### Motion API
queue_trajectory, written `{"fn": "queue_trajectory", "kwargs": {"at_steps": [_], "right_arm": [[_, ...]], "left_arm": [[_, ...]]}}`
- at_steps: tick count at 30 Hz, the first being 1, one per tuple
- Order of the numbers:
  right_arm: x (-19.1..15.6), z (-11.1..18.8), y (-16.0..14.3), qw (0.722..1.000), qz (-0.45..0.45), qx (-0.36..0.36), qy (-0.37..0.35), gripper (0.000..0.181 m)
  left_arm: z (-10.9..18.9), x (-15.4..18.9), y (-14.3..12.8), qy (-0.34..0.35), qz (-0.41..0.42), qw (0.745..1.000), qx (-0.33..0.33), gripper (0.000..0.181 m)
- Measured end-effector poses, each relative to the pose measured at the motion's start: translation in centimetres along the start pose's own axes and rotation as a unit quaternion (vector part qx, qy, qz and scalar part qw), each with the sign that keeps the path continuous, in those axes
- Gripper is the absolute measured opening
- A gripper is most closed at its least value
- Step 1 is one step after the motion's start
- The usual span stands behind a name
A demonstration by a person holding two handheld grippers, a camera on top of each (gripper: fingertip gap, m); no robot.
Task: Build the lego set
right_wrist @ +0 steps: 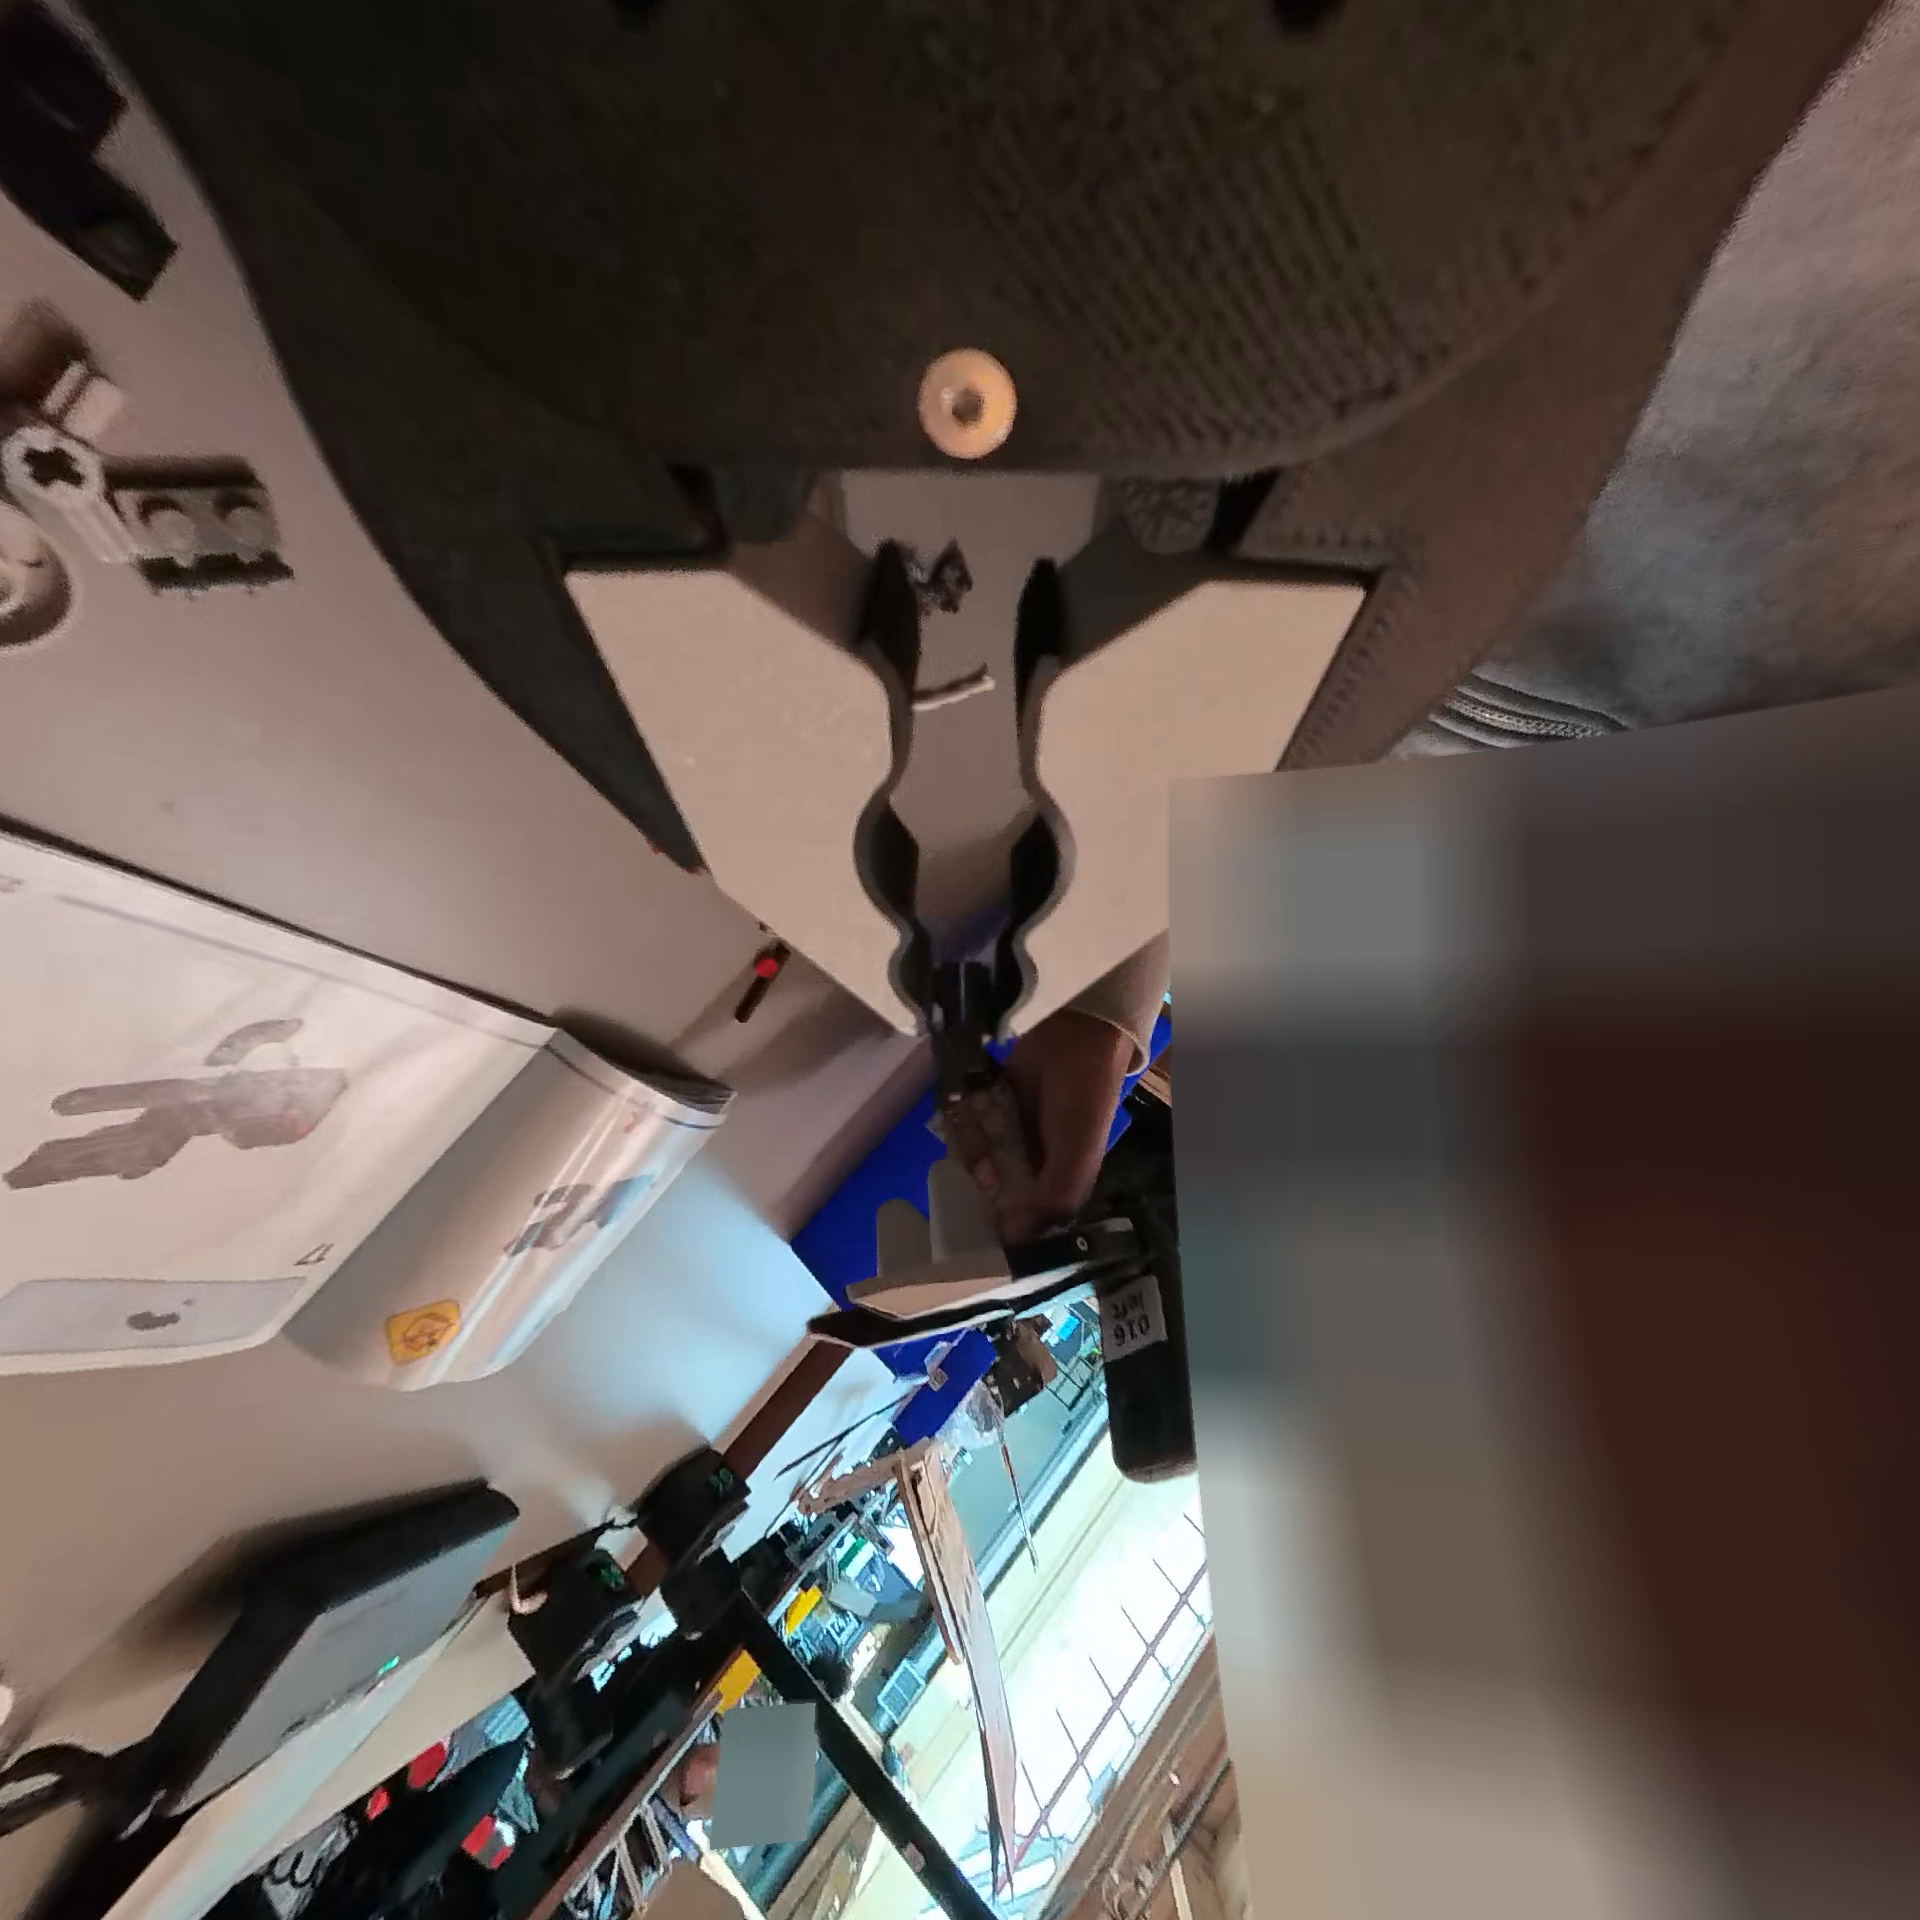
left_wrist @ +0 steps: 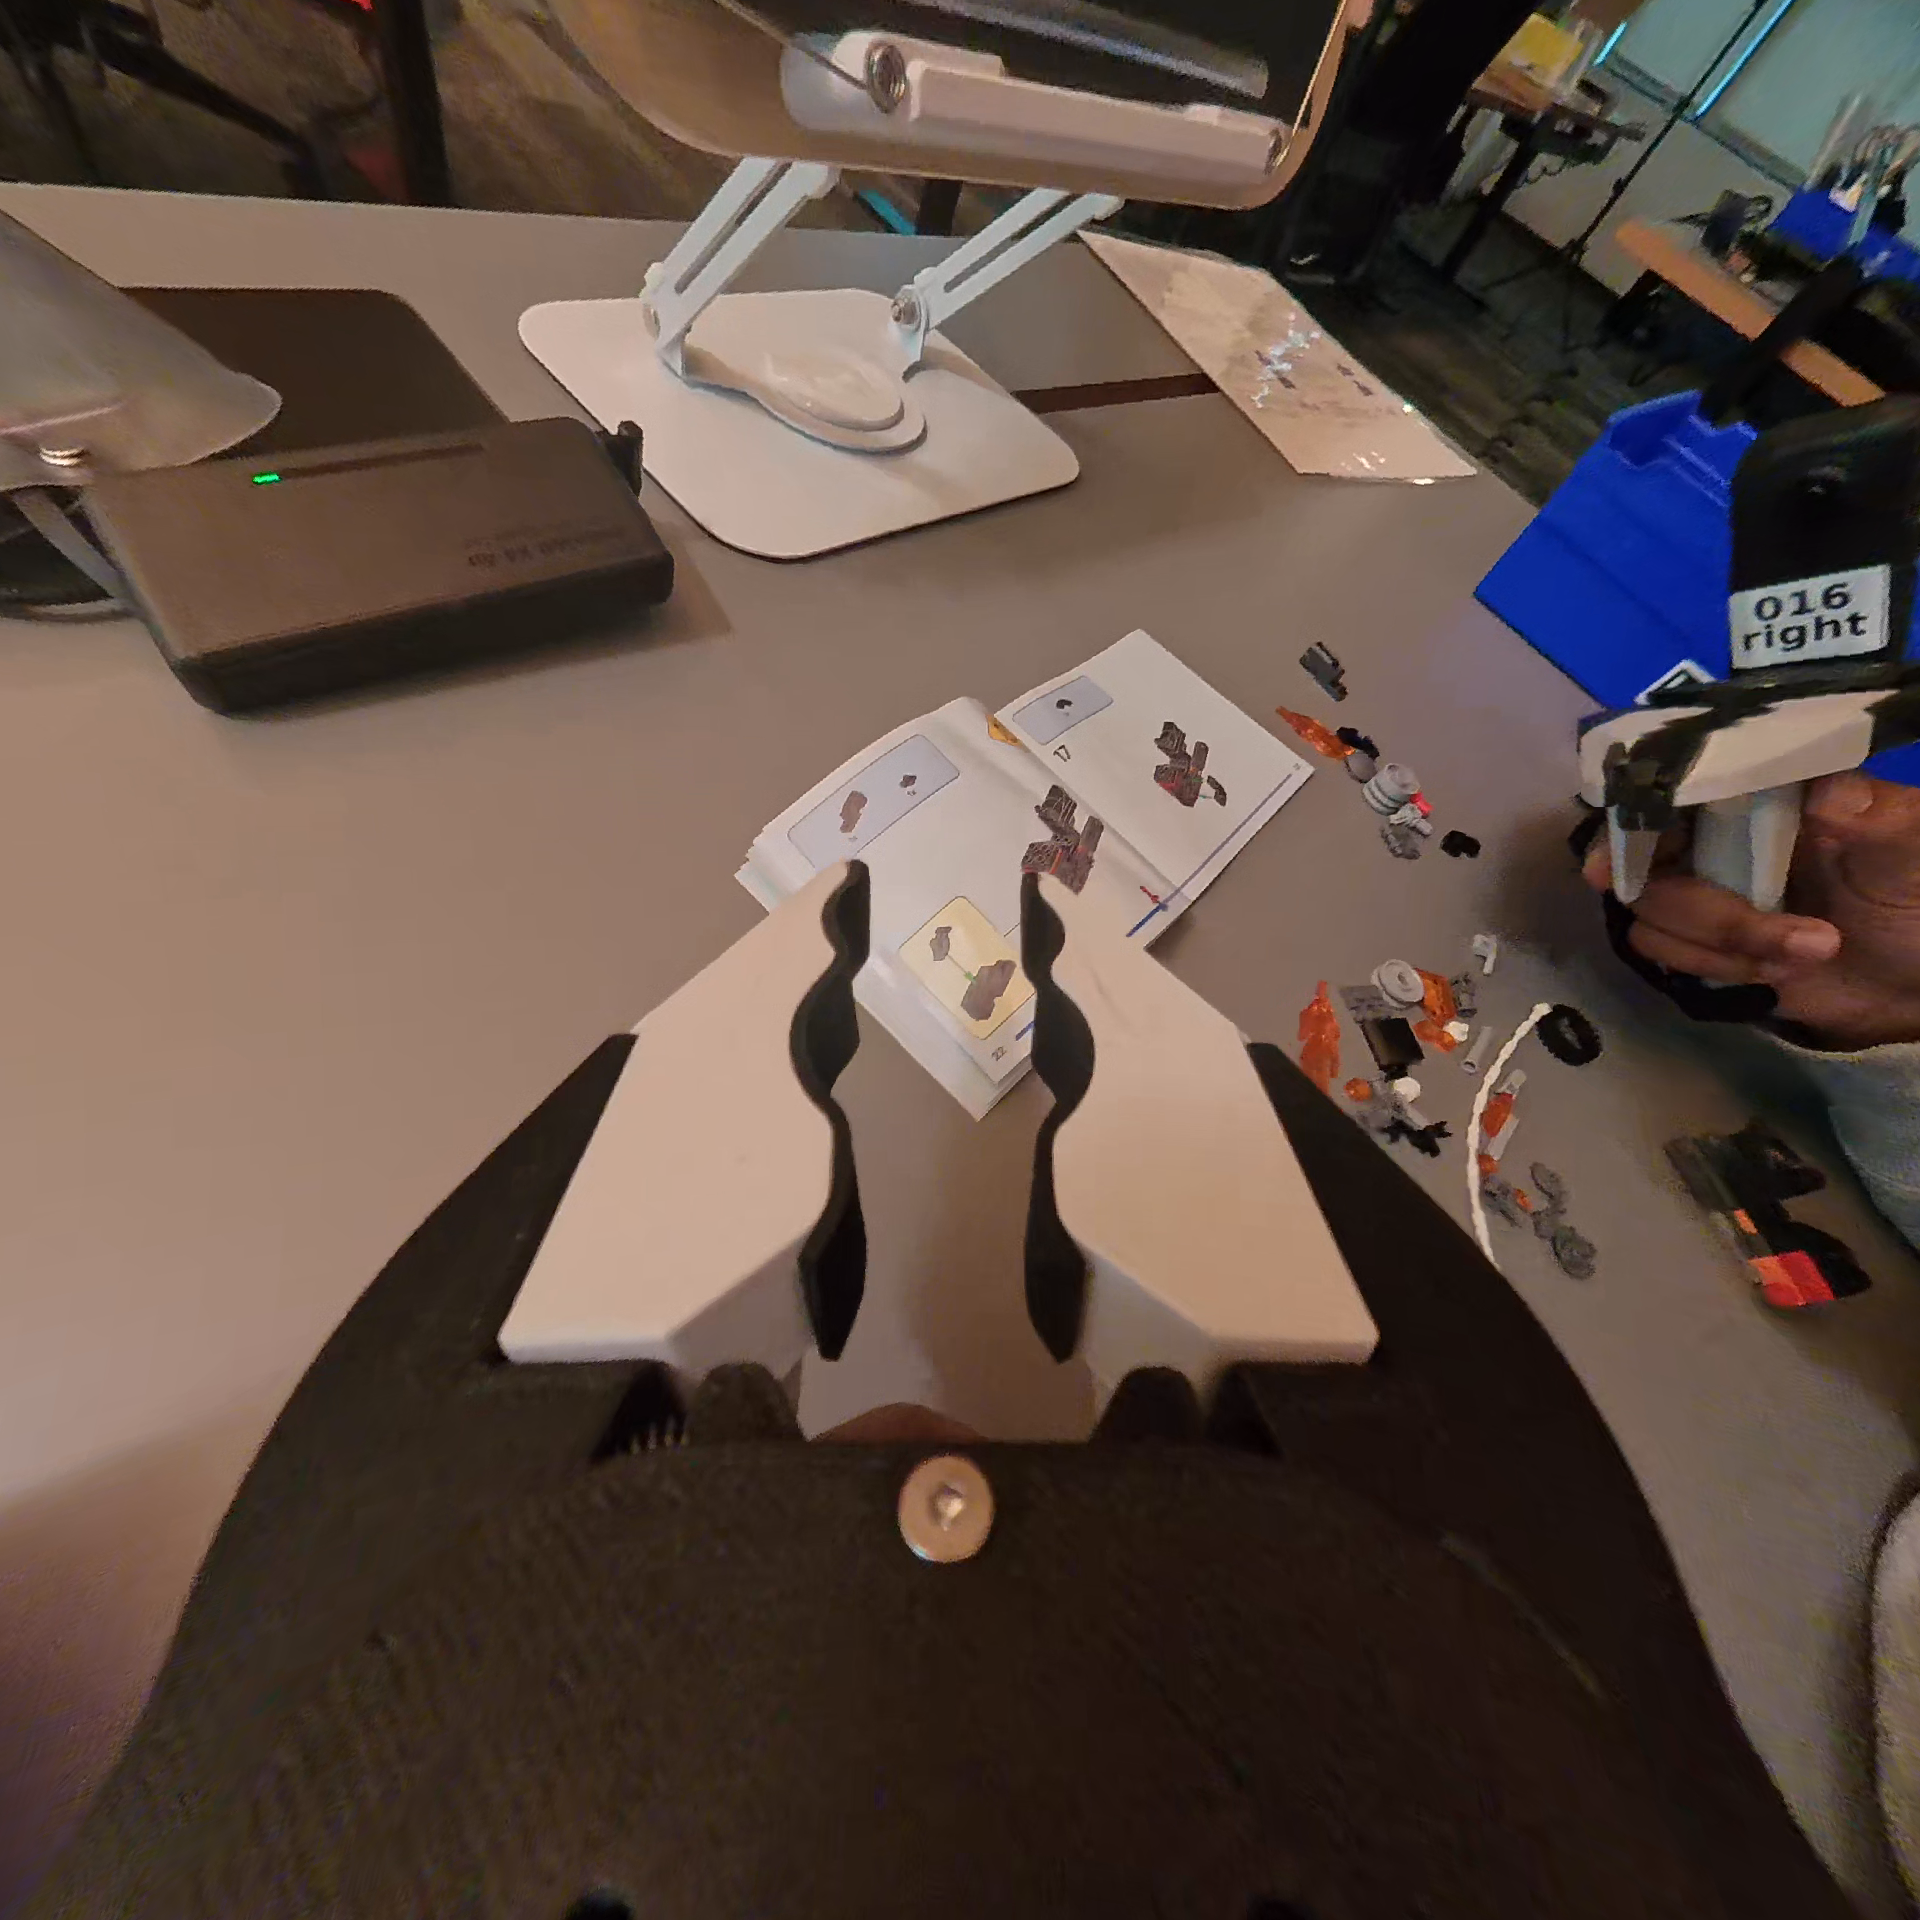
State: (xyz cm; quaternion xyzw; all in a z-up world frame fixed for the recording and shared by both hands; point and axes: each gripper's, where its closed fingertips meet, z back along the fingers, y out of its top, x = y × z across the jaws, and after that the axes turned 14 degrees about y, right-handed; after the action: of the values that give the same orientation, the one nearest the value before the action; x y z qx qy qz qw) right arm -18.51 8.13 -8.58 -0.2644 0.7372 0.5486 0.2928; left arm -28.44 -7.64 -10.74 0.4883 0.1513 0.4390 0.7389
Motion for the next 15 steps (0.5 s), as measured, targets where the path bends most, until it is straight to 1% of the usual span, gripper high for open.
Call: {"fn": "queue_trajectory", "kwargs": {"at_steps": [1,3,5,11,15], "right_arm": [[0.1,0.0,-0.1,1.000,0.001,-0.004,-0.003,0.009],[0.2,0.0,-0.2,1.000,0.004,-0.006,-0.008,0.009],[0.3,0.1,-0.1,1.000,0.007,-0.004,-0.011,0.009],[0.6,0.1,-0.2,1.000,0.003,-0.005,-0.013,0.009],[0.9,0.0,-0.5,1.000,0.004,-0.015,-0.021,0.009]], "left_arm": [[-0.1,-0.2,-0.2,0.006,-0.002,1.000,-0.004,0.028],[-0.1,-0.8,-0.4,0.023,0.003,1.000,-0.011,0.027],[0.0,-1.2,-0.3,0.024,0.019,0.999,-0.010,0.026],[0.8,-1.3,0.5,-0.022,0.088,0.996,0.012,0.028],[1.0,-1.0,0.7,-0.051,0.112,0.992,0.019,0.030]]}}
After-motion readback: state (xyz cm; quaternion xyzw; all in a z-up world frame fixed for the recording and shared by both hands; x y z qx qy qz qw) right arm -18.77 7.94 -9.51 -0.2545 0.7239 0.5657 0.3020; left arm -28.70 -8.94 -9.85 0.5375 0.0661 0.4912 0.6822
